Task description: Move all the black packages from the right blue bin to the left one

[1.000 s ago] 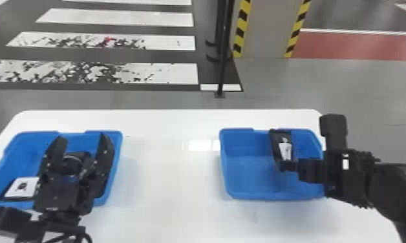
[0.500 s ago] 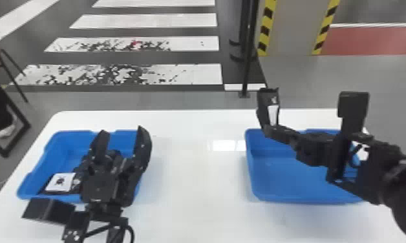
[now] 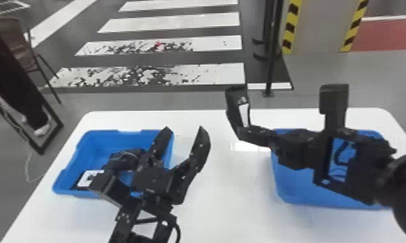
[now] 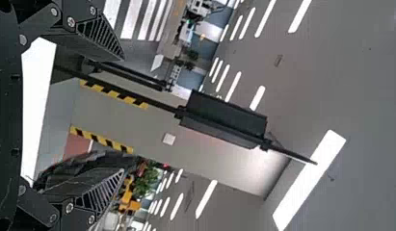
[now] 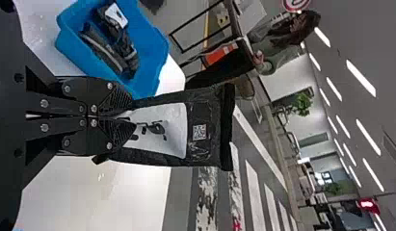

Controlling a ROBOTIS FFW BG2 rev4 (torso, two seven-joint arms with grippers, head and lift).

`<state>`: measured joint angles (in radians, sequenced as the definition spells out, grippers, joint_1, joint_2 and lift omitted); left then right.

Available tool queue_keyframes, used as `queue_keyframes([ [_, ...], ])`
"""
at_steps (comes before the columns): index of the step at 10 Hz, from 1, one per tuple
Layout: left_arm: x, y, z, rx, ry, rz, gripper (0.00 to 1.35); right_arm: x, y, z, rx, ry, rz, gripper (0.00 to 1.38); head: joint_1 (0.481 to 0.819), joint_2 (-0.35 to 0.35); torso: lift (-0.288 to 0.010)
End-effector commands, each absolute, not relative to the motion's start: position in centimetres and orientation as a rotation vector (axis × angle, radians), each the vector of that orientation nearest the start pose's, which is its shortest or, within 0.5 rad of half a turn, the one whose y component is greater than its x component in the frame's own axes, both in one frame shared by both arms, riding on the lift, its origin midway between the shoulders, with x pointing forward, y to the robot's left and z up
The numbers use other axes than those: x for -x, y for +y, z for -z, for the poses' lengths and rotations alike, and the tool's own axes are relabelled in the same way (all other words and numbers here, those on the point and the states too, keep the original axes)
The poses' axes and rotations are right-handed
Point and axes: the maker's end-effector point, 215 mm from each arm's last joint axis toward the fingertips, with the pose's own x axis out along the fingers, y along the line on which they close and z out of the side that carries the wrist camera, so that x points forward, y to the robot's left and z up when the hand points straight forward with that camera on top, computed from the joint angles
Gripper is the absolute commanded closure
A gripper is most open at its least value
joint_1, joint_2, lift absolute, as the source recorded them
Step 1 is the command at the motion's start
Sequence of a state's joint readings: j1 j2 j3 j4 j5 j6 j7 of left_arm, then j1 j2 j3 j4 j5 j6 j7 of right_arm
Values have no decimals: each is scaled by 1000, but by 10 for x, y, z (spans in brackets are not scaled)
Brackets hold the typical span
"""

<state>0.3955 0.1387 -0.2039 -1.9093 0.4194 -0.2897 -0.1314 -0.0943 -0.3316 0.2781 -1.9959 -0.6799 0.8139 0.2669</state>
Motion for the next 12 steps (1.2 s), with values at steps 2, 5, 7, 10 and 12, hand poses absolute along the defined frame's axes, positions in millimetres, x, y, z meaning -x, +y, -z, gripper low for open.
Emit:
queue_keyframes([
  [2, -454, 130, 287, 377, -159, 323, 268, -457, 32, 328, -232, 501, -952, 1177, 695, 157, -132],
  [5, -454, 130, 293, 377, -137, 323, 289, -424, 69, 334, -232, 542, -1045, 1177, 695, 222, -132],
  [7, -456, 129, 301, 376, -110, 327, 289, -414, 79, 331, -237, 545, -1078, 1177, 695, 247, -132],
  [10, -458, 147, 316, 349, -45, 295, 1213, -415, 81, 326, -247, 534, -1083, 1177, 695, 272, -132],
  [12, -457, 149, 315, 345, -49, 292, 1213, -417, 82, 321, -255, 517, -1083, 1177, 695, 283, -132],
])
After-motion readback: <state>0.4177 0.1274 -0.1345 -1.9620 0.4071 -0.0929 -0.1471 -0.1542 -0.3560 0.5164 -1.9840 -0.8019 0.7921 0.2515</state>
